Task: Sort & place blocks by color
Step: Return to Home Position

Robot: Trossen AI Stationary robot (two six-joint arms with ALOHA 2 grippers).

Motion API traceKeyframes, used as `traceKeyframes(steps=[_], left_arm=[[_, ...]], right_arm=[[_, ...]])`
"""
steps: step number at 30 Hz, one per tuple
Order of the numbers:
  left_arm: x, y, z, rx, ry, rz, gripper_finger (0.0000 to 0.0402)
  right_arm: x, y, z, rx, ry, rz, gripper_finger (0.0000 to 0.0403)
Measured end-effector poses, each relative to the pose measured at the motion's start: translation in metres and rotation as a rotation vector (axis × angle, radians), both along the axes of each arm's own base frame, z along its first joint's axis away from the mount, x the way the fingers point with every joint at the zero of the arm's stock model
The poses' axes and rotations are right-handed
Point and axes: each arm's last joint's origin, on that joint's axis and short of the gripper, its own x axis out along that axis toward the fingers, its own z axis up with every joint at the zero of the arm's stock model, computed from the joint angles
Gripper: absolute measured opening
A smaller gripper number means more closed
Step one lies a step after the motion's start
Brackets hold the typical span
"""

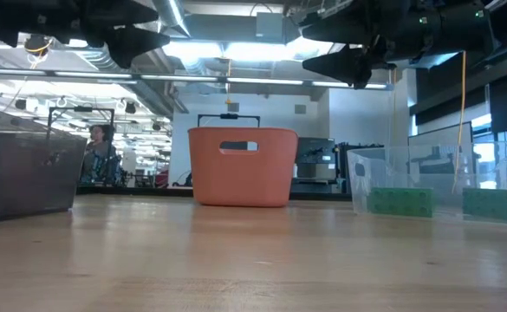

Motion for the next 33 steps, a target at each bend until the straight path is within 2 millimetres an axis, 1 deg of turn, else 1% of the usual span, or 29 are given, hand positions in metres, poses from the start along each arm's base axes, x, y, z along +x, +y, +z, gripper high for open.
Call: traceKeyframes(steps=[3, 6, 16, 23, 28, 30, 33], left_arm=[[-0.001, -0.002, -0.001, -0.012, -0.027, 0.013, 0.0248], [-0.001, -0.004, -0.002, -0.010, -0.027, 0.021, 0.0248], [-0.001, -0.004, -0.001, -0.010, -0.030, 0.042, 0.0248], [-0.001, -0.004, -0.008, -0.028, 0.038, 0.043, 0.0248], [-0.001, -0.004, -0.008, -0.066, 0.036, 0.039, 0.0247], [-0.004, -0.003, -0.007, -0.081, 0.026, 0.066, 0.0247], [-0.014, 0.000, -0.004, -0.050, 0.028, 0.113, 0.0247]], right_arm=[[0.000, 0.000, 0.000, -0.005, 0.001, 0.001, 0.0358], [0.000, 0.000, 0.000, -0.054, 0.008, 0.004, 0.0358], [0.000, -0.001, 0.001, -0.069, 0.003, -0.013, 0.0358], [0.000, 0.000, 0.001, -0.075, 0.004, 0.006, 0.0358], [0.000, 0.000, 0.000, -0.053, 0.008, 0.005, 0.0358], [0.000, 0.000, 0.000, -0.050, 0.007, 0.004, 0.0358], [0.000, 0.000, 0.000, -0.049, 0.011, 0.004, 0.0358]])
